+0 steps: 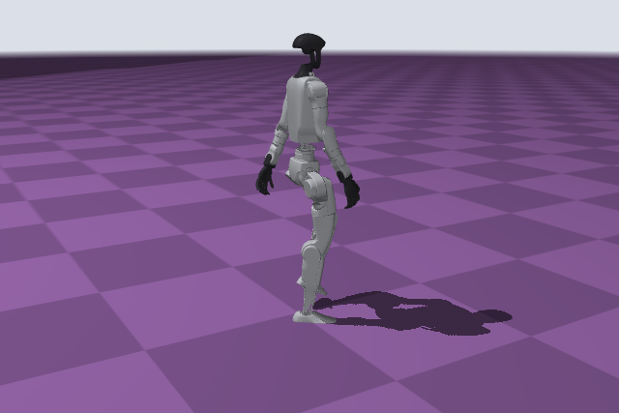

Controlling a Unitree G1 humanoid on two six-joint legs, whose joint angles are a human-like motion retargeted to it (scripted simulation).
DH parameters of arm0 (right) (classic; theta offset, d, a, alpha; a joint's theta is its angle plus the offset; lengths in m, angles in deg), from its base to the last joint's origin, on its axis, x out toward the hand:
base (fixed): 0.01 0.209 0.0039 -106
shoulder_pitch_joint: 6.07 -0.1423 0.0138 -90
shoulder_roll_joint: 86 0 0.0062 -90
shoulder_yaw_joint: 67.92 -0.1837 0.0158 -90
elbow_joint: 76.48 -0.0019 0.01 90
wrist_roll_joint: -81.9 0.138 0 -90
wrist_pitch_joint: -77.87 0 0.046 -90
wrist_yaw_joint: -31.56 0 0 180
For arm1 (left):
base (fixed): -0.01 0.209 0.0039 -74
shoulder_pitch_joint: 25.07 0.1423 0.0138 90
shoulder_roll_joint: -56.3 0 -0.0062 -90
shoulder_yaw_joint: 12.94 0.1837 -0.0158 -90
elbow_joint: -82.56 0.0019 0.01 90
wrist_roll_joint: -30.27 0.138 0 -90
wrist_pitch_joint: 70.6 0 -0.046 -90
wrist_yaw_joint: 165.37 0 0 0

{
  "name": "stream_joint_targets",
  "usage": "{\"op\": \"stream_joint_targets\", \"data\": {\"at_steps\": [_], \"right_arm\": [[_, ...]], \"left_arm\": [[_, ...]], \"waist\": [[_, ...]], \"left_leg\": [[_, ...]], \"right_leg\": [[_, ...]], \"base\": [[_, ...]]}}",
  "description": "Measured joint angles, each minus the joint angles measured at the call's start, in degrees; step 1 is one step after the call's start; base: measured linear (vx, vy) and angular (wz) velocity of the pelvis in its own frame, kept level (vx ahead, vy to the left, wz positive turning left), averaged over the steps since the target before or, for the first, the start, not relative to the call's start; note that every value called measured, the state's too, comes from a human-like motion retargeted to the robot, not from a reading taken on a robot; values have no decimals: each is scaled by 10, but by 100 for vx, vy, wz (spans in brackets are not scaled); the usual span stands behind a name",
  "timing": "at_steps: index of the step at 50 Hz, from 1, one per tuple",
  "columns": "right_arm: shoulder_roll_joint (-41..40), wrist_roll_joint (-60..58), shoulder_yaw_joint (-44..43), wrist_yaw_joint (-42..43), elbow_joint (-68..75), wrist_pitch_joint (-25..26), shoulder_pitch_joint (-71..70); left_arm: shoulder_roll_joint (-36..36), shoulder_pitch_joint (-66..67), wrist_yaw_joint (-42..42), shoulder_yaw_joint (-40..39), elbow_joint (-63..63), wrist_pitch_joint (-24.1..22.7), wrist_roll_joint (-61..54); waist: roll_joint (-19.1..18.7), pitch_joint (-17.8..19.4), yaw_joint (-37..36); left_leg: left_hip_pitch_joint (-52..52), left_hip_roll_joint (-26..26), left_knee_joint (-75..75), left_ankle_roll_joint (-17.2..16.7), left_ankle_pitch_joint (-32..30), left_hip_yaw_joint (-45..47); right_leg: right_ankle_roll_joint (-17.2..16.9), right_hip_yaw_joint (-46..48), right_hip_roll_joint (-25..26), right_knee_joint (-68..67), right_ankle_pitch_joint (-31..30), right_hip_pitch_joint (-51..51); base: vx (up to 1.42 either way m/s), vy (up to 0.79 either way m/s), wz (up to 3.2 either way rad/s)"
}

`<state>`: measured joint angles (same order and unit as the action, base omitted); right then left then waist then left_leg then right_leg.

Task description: In place motions

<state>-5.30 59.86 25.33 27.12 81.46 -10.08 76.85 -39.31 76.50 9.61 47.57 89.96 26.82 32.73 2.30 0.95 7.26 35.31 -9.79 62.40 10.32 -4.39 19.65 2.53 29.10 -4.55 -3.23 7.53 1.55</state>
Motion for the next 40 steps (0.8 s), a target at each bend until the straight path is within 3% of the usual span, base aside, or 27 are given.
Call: {"op": "stream_joint_targets", "data": {"at_steps": [3, 5, 7, 8, 10, 12, 15, 18, 20, 23, 28, 30, 32, 35, 37, 40], "right_arm": [[-2, 16, -16, -18, 51, 13, 51], [1, 10, -25, -26, 90, 21, 81], [14, -15, -32, -29, 130, 31, 105], [21, -32, -34, -28, 147, 41, 110], [33, -40, -39, -12, 175, 62, 113], [41, -13, -45, 9, 212, 67, 107], [54, 14, -45, -15, 268, 77, 97], [63, -2, -58, -19, 293, 103, 132], [67, -1, -72, -11, 295, 110, 162], [64, 13, -87, -9, 295, 100, 177], [60, 20, -64, -3, 295, 103, 161], [57, 31, -34, 4, 295, 104, 141], [47, 47, 4, 12, 294, 105, 107], [23, 50, 21, -6, 257, 102, 40], [13, 42, 13, -33, 196, 91, -7], [10, 31, 26, -61, 101, 70, -68]], "left_arm": [[1, -14, -12, 17, -2, -2, -10], [1, -29, 0, 28, -14, -11, -20], [-6, -45, 19, 38, -33, -19, -30], [-10, -61, 21, 41, -40, -19, -35], [-13, -108, 22, 47, -54, -20, -43], [3, -160, 9, 71, -79, -17, -50], [35, -226, -25, 106, -119, -7, -34], [32, -220, -4, 116, -174, -16, -1], [31, -218, 5, 143, -191, -34, 0], [28, -227, -6, 171, -196, -35, 4], [-5, -184, -4, 154, -170, -38, 9], [-18, -148, -1, 143, -154, -43, 4], [-29, -110, 17, 114, -133, -54, -1], [-29, -92, 51, 75, -89, -54, -12], [-23, -102, 68, 58, -53, -54, -40], [-15, -94, 38, 28, -8, -50, -64]], "waist": [[-9, -22, 2], [-17, -16, -2], [-37, -14, 11], [-53, -26, 31], [-71, -5, 64], [-57, 33, 75], [-61, 72, 120], [-81, 43, 136], [-82, 16, 122], [-55, 21, 89], [-45, 6, 44], [-49, -1, 46], [-43, 0, 36], [-9, -7, -13], [-15, 17, -15], [15, 67, -53]], "left_leg": [[-169, 74, -268, -45, -55, -29], [-290, 104, -447, -68, 31, -40], [-370, 78, -548, -58, 104, 17], [-361, 70, -579, -62, 91, -4], [-338, 46, -591, -66, 68, -20], [-340, 62, -602, -57, 57, -35], [-334, 41, -608, -60, 47, -14], [-305, 28, -604, -59, 44, -37], [-296, 36, -609, -57, 42, -32], [-327, 59, -619, -58, 45, -18], [-358, 72, -605, -65, 75, 6], [-356, 73, -572, -66, 97, -3], [-337, 70, -486, -70, 79, 9], [-174, 31, -224, -50, -82, 53], [-26, 4, -31, 14, -53, 6], [104, -56, 171, 44, 9, 32]], "right_leg": [[-6, -10, 10, -29, 23, 2], [-8, -28, 27, -72, 38, 4], [-19, -29, 41, -155, -10, -18], [-32, -16, 34, -228, -69, -63], [-82, -59, 7, -440, -135, -189], [-75, -100, 4, -566, -117, -264], [-70, -97, -29, -721, -79, -363], [-86, -120, 2, -762, -68, -427], [-77, -123, -7, -757, -61, -433], [-66, -124, -19, -675, -66, -348], [-72, -134, 42, -334, -113, -122], [-59, -97, 56, -190, -6, -30], [-14, -21, 43, -84, 64, 33], [-23, -56, 0, -29, 41, 25], [-16, -27, 5, -27, 29, 5], [8, -40, -6, -32, 23, 4]], "base": [[33, 3, 2], [30, 3, -39], [20, 11, -22], [-7, 9, 18], [-31, 11, 24], [-50, 16, 13], [-36, 10, 73], [13, -2, 30], [23, -5, -8], [9, 1, -22], [14, 1, -51], [19, 1, 8], [5, -1, -47], [-33, -13, -36], [-52, -19, 79], [-31, -19, -44]]}}
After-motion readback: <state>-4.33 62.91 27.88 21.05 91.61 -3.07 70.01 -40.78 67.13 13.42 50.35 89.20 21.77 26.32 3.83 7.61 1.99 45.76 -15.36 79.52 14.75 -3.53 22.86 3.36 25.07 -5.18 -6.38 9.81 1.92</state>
